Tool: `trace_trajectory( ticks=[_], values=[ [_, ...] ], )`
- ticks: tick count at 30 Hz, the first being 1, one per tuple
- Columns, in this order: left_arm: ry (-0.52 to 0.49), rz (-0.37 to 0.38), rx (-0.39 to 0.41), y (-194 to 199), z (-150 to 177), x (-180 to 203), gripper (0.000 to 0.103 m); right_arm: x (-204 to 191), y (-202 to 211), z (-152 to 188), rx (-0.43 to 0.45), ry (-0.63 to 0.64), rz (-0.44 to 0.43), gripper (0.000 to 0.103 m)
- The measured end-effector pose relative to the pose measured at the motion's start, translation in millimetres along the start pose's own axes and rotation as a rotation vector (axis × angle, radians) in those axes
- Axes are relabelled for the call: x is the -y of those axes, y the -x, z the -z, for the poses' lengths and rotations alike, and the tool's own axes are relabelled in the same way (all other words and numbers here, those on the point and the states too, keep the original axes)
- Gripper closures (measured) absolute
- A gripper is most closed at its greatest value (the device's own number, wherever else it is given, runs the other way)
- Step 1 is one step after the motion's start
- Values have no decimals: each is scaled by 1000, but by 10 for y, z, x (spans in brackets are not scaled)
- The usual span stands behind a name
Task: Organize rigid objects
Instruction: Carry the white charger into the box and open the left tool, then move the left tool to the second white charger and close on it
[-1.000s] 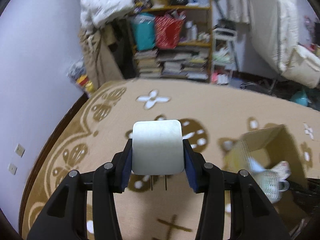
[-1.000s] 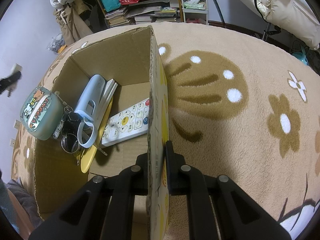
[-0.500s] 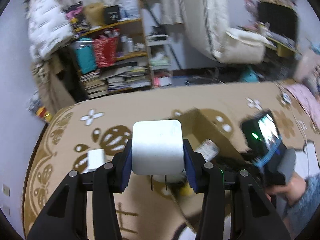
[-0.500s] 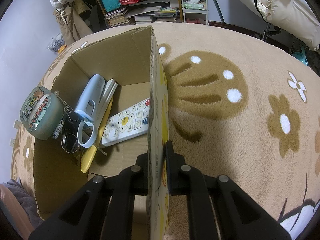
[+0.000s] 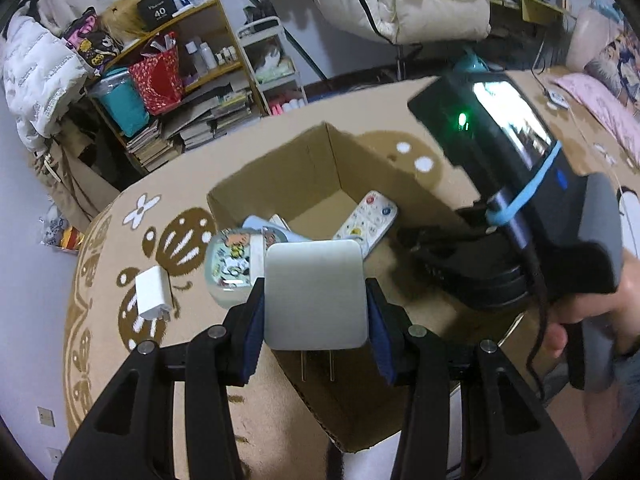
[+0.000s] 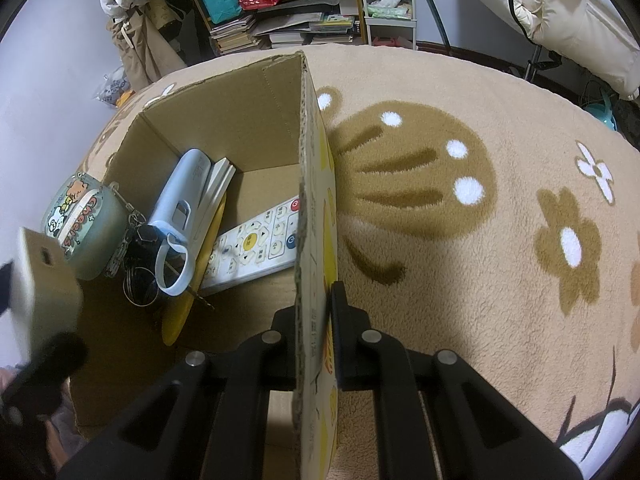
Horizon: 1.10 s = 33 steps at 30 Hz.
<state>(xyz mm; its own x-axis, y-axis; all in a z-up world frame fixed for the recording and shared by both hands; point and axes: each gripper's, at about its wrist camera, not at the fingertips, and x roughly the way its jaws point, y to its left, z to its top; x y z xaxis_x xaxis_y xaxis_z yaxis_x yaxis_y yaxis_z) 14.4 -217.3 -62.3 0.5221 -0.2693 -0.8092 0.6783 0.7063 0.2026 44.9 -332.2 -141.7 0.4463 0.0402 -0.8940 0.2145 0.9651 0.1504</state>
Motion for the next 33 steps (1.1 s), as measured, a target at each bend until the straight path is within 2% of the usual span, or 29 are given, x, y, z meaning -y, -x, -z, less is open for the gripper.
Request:
trace_trajectory(
  ticks=[4,10,12,16,22,24,27,33],
  values=[
    [-20,-19,-3,-51,28,10,59,1,-1,1,0,1,1,92],
    [-28,2,22,-17,27,-8,57,-3,-6,2,-1,1,-1,91],
    [-16,14,34,19,14,-36,45,-3,1,-3,-2,-2,-6,91],
    [10,14,61,151,-14,-118,44,-20,11,-11,-3,2,-3,91],
    [61,22,103,375,-44,-324,22,-18,-3,-14,-4,0,-5,91],
    [89,-1,124,458,-64,-448,8,-20,-2,-14,-4,-1,-6,91],
    [133,-63,154,516,-91,-668,4,-16,-4,-14,-4,1,-4,91],
    [256,-168,135,397,-72,-1272,2,-17,-4,-13,-4,1,-4,92]
  ],
)
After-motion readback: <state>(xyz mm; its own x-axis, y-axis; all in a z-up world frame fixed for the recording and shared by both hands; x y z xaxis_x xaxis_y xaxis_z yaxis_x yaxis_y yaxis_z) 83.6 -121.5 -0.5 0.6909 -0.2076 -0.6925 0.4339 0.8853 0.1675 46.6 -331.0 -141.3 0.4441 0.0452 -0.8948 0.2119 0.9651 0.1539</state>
